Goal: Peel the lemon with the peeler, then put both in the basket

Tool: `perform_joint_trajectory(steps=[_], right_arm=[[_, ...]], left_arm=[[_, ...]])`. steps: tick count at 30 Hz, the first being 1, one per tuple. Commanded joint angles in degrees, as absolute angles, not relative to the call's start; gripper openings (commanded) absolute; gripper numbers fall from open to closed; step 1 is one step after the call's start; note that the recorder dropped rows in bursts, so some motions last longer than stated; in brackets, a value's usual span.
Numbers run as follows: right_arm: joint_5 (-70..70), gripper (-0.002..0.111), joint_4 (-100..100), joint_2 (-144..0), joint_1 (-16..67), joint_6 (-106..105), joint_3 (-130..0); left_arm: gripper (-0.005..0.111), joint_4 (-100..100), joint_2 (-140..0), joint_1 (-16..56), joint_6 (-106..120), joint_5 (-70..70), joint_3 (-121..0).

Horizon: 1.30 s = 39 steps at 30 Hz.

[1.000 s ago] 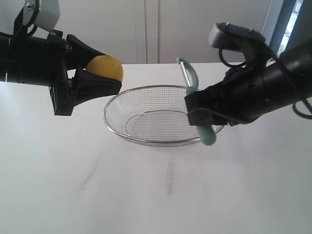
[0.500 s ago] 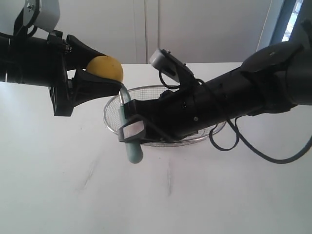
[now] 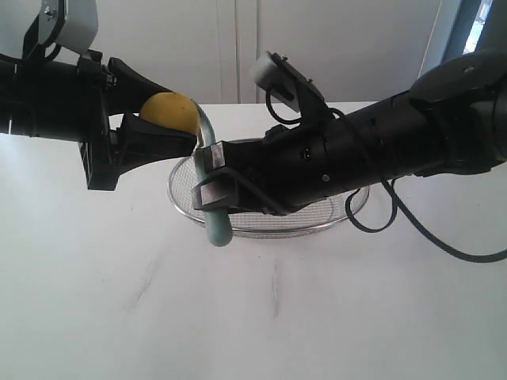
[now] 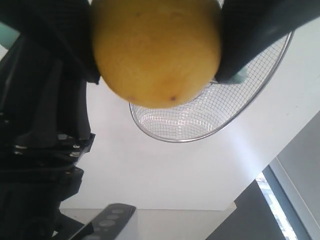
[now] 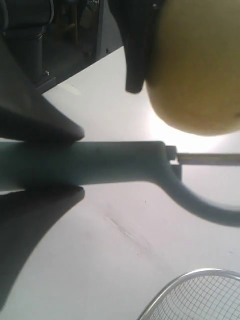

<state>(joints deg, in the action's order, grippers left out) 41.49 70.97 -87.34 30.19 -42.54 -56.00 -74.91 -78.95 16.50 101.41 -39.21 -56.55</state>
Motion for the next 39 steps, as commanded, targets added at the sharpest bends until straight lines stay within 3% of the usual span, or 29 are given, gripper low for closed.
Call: perform_joint_trajectory(steps=[1, 29, 39], right_arm=[[41.06, 0.000, 71.32, -86.76, 30.31, -43.27, -56.50], [40.20, 0.000, 70.53, -74.77, 30.31, -43.27, -56.50], [40.99, 0.000, 48.99, -62.21, 30.31, -27.14, -56.50]], left_arm=[[0.000, -75.67, -78.43, 16.65, 101.36, -39.09, -56.69], [0.000, -75.67, -78.43, 16.65, 101.25, -38.59, -56.69], [0.000, -75.67, -78.43, 16.65, 101.14, -38.59, -56.69]])
